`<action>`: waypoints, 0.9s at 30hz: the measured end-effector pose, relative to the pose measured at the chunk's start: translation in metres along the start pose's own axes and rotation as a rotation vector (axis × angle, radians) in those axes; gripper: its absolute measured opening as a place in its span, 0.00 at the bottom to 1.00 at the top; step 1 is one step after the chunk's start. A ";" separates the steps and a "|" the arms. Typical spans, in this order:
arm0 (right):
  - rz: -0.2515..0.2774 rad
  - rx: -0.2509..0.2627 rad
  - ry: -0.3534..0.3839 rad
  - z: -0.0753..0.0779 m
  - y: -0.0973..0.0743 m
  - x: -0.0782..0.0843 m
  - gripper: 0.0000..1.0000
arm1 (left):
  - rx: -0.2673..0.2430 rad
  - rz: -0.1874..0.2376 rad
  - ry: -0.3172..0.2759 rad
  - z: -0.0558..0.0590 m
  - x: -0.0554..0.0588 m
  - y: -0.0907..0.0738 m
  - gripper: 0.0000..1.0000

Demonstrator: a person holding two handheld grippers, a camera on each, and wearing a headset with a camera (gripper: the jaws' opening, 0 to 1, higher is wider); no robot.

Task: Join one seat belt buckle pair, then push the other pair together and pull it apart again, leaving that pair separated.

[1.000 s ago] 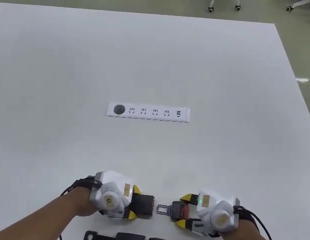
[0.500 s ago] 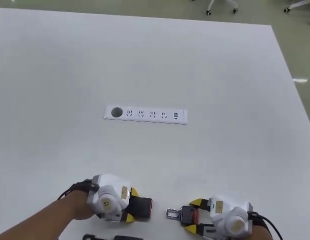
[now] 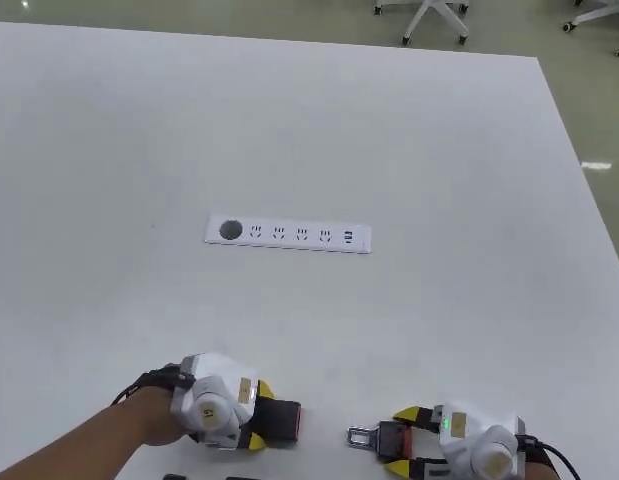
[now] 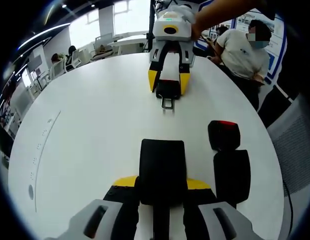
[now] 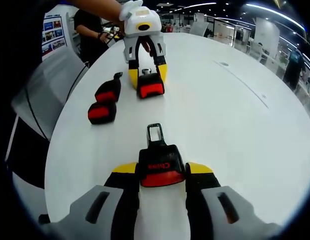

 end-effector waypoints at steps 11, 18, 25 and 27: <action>0.000 0.009 0.006 0.007 -0.002 0.017 0.34 | 0.000 0.000 -0.001 0.000 -0.001 0.000 0.34; 0.002 0.016 0.011 0.007 -0.006 0.021 0.34 | 0.000 -0.002 -0.003 0.001 -0.001 -0.001 0.34; 0.002 0.018 0.014 0.005 -0.006 0.021 0.34 | 0.001 -0.003 -0.006 0.001 -0.001 -0.001 0.34; -0.002 0.018 0.016 0.004 -0.007 0.021 0.34 | 0.002 -0.006 -0.010 0.001 -0.002 -0.001 0.34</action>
Point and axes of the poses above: the centre of the closed fingertips' face, and the gripper's own axes: y roughly forward along the fingers, z roughly to its right, x roughly out of its underside, the point moved 1 cm from there along -y, roughly backward along the fingers, and after that the axes turned 14 degrees about x, right-handed, at the moved point
